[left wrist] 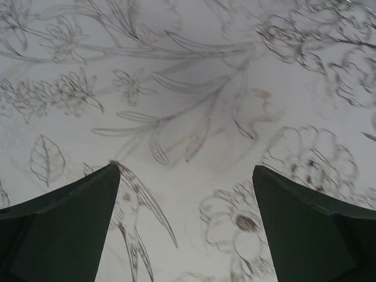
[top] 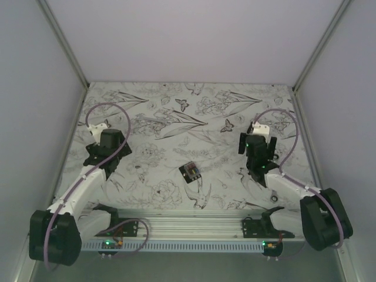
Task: Snap on the fuse box
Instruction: Reset both arms
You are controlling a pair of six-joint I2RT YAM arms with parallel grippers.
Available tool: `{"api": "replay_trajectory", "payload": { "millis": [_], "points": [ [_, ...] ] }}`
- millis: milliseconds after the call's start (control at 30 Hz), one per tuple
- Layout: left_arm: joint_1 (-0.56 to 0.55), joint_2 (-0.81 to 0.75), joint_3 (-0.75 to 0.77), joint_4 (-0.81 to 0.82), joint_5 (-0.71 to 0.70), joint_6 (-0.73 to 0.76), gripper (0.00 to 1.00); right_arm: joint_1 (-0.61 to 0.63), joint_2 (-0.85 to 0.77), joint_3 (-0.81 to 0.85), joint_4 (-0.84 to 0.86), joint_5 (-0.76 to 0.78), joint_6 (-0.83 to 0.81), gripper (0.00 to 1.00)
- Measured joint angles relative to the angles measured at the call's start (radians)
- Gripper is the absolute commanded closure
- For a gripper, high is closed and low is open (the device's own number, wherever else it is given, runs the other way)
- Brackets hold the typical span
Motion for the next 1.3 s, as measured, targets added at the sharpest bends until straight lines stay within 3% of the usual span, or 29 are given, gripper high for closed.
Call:
{"api": "replay_trajectory", "payload": {
  "millis": [233,500,667,833,1300],
  "points": [
    [0.091,0.087,-0.135,0.268,-0.023,0.128,0.0,-0.064,0.145,-0.2,0.479,0.055,-0.12,0.01],
    [0.1,0.331,-0.109,0.51,0.084,0.317,0.0,-0.161,0.196,-0.35,0.921,-0.097,-0.207,0.01],
    [0.1,0.393,-0.121,0.649,0.202,0.425,0.0,-0.259,0.271,-0.343,1.01,-0.243,-0.201,0.0],
    [0.088,0.4,-0.182,0.769,0.333,0.515,0.0,-0.291,0.304,-0.282,0.986,-0.358,-0.191,0.0],
    [0.105,0.454,-0.233,0.947,0.362,0.517,0.0,-0.311,0.304,-0.267,0.959,-0.435,-0.179,0.0]
  ]
}}
